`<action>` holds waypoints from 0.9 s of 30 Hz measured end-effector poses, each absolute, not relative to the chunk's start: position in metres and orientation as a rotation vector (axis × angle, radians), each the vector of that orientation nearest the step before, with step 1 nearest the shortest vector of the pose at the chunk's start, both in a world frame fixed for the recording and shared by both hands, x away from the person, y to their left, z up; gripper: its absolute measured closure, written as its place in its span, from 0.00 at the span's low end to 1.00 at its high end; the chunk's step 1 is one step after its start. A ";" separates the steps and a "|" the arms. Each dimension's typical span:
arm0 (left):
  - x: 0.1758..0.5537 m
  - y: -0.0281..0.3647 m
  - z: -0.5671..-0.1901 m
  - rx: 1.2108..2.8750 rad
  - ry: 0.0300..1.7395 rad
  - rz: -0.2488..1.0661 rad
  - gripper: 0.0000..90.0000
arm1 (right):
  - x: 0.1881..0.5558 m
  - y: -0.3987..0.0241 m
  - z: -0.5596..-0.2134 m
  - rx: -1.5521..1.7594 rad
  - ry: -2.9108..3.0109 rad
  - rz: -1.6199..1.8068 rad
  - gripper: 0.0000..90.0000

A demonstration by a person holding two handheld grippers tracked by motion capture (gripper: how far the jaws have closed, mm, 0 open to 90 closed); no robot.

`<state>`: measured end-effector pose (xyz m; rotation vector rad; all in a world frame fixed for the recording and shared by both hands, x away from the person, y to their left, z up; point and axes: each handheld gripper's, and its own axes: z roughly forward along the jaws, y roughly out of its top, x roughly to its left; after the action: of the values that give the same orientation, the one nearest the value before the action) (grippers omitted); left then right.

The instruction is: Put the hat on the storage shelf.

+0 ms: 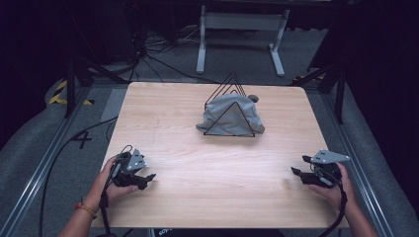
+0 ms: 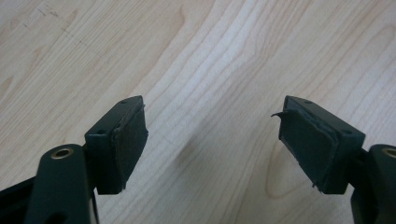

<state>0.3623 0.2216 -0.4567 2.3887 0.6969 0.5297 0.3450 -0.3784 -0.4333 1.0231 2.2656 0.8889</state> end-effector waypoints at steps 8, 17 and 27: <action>0.350 0.239 -0.473 2.307 0.755 0.453 0.25 | 0.329 -0.399 -0.455 1.100 2.285 0.928 0.37; 0.346 0.253 -0.482 2.205 0.842 0.384 0.22 | 0.323 -0.411 -0.467 1.182 2.247 0.993 0.28; 0.345 0.251 -0.482 2.188 0.931 0.376 0.17 | 0.324 -0.411 -0.467 1.190 2.244 0.987 0.27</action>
<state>0.3448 0.2513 -0.4823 2.1877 0.9313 0.3761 0.3241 -0.4108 -0.4669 1.1897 2.2443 0.9872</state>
